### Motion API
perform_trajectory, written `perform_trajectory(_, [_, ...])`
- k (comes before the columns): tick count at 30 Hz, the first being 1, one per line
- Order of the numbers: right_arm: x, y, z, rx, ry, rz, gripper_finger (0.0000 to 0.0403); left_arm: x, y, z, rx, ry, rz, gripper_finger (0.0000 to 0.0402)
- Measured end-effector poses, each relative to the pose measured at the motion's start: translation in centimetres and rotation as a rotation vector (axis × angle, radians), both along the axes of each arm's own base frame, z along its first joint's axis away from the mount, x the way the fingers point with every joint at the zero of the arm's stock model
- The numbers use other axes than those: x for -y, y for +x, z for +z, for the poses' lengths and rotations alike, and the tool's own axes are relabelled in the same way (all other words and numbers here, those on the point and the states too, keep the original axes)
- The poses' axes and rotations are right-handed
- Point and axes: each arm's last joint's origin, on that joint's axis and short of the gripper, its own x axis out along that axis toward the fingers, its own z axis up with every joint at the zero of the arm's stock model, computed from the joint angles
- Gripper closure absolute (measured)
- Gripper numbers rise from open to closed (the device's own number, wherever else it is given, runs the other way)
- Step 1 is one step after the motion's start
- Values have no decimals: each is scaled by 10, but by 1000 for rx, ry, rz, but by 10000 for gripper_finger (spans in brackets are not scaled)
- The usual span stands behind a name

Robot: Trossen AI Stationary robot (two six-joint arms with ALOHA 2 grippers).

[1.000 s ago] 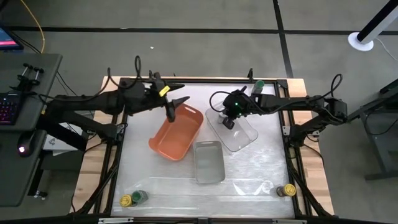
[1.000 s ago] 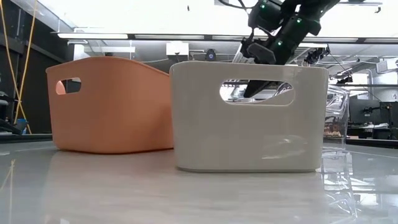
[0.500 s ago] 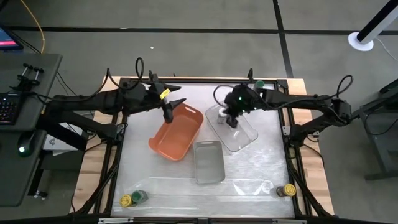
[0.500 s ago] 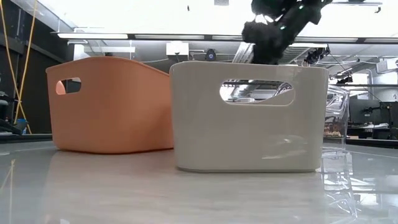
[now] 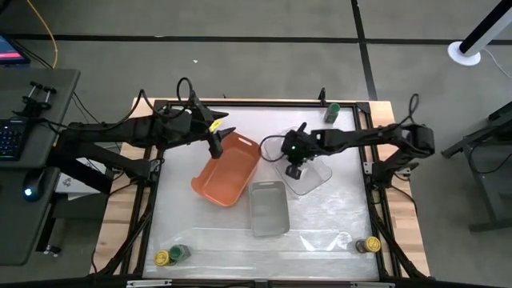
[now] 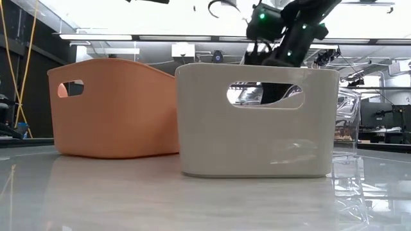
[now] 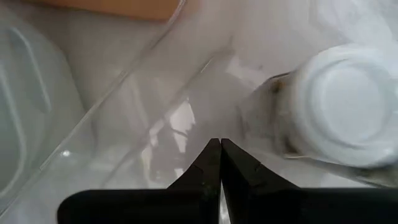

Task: Sort spices by type
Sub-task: Put the white seasoning bottle into the transparent bin

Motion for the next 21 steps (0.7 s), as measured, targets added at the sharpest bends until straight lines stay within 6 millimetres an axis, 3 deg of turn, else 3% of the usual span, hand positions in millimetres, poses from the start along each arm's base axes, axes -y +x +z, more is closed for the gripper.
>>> perform_trajectory(6, [-8, 14, -11, -17, -99, -72, 403, 0, 0, -1, 1, -18, 10, 179])
perform_trajectory(12, [-11, 19, -8, -3, -238, -135, 403, -1, -2, -3, -19, -18, 48, 179])
perform_trajectory(21, [-7, 28, -1, 113, -307, -175, 403, -1, -2, -4, -29, -11, 65, 179])
